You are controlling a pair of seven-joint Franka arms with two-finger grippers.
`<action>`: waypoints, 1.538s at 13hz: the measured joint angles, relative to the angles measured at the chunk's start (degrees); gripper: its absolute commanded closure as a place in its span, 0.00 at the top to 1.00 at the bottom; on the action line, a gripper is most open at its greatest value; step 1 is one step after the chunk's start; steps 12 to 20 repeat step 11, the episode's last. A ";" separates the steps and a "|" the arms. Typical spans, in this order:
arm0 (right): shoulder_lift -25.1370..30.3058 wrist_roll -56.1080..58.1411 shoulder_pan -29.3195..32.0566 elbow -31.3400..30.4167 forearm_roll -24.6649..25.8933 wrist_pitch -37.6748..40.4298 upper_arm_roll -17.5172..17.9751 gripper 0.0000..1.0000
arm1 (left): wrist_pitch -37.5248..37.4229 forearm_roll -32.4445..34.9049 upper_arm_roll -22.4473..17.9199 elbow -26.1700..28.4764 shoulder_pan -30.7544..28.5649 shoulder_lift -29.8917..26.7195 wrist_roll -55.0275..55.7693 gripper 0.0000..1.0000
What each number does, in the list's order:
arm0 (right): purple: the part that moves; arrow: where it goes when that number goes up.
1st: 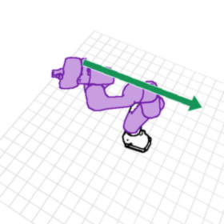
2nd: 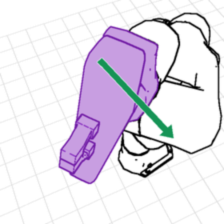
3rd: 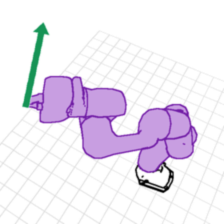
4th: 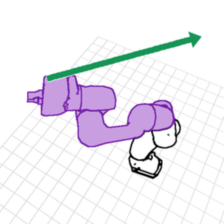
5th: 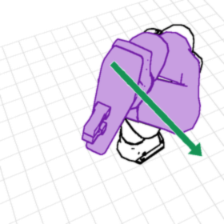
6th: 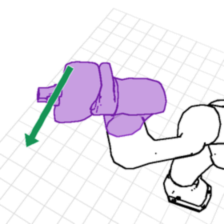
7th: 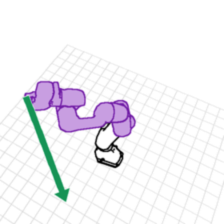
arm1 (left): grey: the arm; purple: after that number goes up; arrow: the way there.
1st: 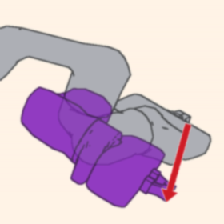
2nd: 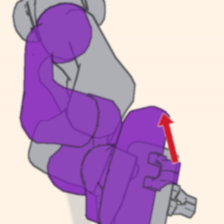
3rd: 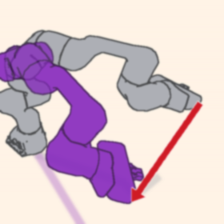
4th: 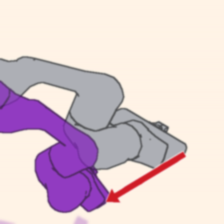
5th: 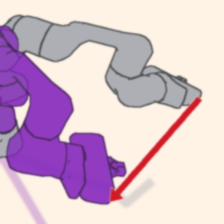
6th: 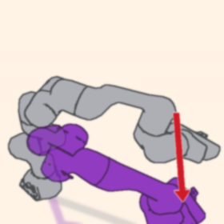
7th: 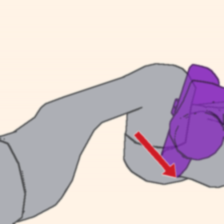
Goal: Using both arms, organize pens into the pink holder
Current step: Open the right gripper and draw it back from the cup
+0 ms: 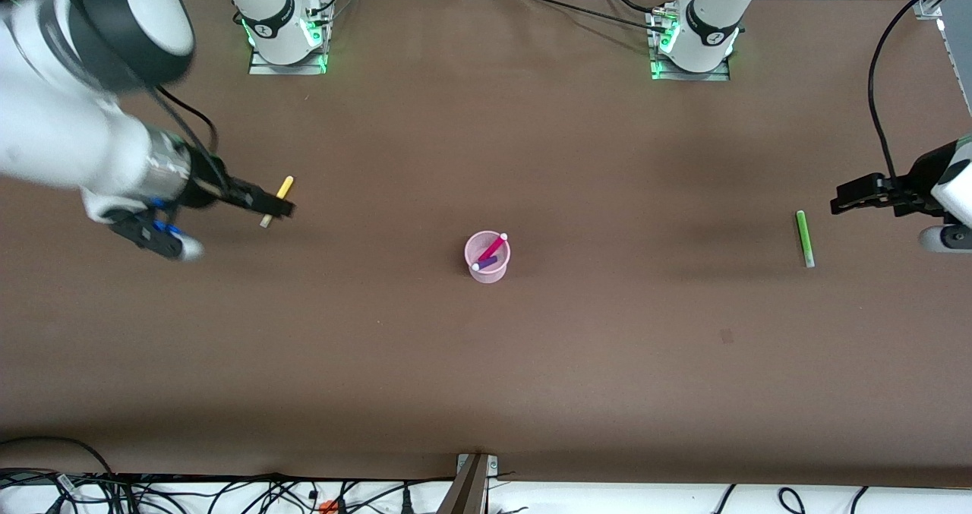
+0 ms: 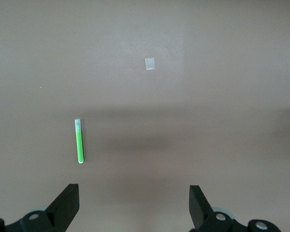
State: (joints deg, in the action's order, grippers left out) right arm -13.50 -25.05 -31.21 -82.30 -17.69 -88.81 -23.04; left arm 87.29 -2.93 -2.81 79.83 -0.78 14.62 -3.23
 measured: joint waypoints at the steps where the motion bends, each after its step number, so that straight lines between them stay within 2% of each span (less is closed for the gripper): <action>1: 4.64 3.08 -0.10 -3.17 4.25 -0.12 0.46 1.00 | 0.01 0.00 0.10 -0.01 0.16 0.35 0.00 1.00; 4: 17.26 6.48 -0.19 -13.99 14.83 -2.17 3.50 1.00 | -0.03 -0.01 0.21 0.06 0.23 0.77 -0.09 1.00; 6: 21.07 6.89 -0.43 -17.87 18.44 -3.35 5.09 1.00 | -0.11 -0.01 0.23 0.06 0.23 0.99 -0.18 1.00; 9: 20.84 8.44 -0.51 -18.68 20.26 -4.90 6.17 1.00 | -0.32 -0.01 0.27 0.07 0.25 1.11 -0.23 1.00; 20: 19.50 8.98 -0.53 -17.94 20.42 -5.51 6.34 1.00 | -0.37 -0.01 0.27 0.08 0.27 1.28 -0.28 1.00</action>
